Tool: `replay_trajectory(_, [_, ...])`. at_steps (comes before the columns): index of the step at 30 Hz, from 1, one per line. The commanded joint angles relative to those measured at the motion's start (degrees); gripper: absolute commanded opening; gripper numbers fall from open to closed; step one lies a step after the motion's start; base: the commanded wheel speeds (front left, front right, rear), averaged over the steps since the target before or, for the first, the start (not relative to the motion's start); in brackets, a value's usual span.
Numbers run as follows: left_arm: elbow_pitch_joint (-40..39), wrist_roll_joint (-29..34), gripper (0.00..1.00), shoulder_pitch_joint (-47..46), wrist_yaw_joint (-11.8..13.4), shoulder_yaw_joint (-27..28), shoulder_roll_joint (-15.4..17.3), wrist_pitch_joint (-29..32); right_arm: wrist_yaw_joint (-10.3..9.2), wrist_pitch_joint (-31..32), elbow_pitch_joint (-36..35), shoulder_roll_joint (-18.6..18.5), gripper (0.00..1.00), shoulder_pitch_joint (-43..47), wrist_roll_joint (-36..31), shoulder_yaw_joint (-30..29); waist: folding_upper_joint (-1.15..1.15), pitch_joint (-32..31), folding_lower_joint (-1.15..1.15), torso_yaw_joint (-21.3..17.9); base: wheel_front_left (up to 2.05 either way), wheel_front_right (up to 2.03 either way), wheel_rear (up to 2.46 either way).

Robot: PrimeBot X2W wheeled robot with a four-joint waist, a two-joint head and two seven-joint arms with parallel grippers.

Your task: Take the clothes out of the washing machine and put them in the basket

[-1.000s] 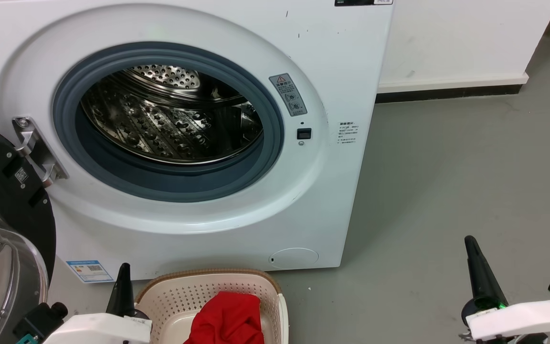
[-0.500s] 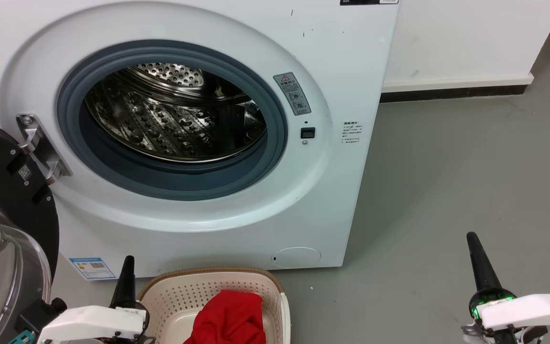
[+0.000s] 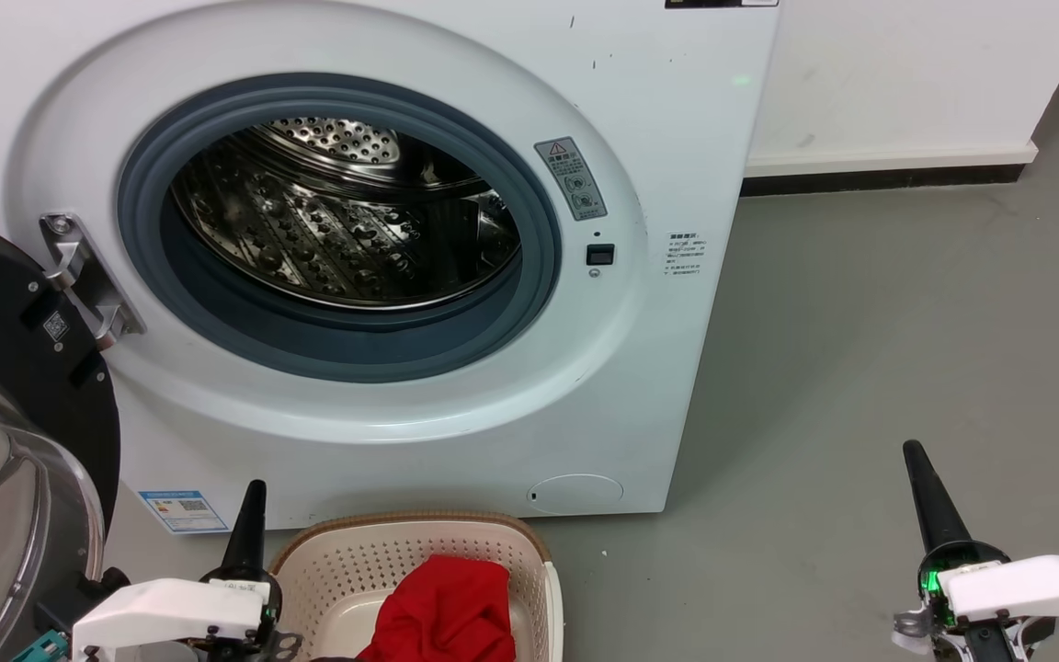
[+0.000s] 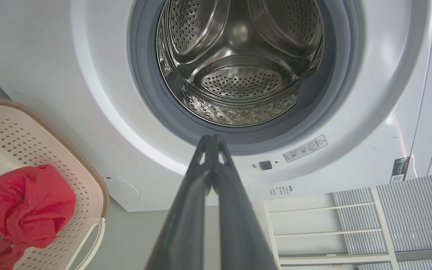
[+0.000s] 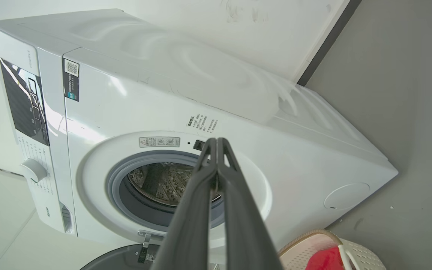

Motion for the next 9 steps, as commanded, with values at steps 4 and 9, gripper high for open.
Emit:
replay_trajectory(4, [0.1, -3.1, 0.00, -1.7, -0.7, 0.2, 0.2, 0.8, -0.01, 0.8, 0.4, -0.2, 0.00, -1.9, 3.2, -0.5, 0.00, 0.1, 0.00, 0.2, 0.00, 0.00, 0.00])
replay_trajectory(9, [0.5, -5.8, 0.00, -2.2, -1.0, 0.3, 0.2, 1.4, -0.01, 1.4, 1.1, -0.2, 0.00, -2.4, 5.9, -0.8, 0.00, 0.1, 0.00, 0.4, 0.00, 0.00, 0.00])
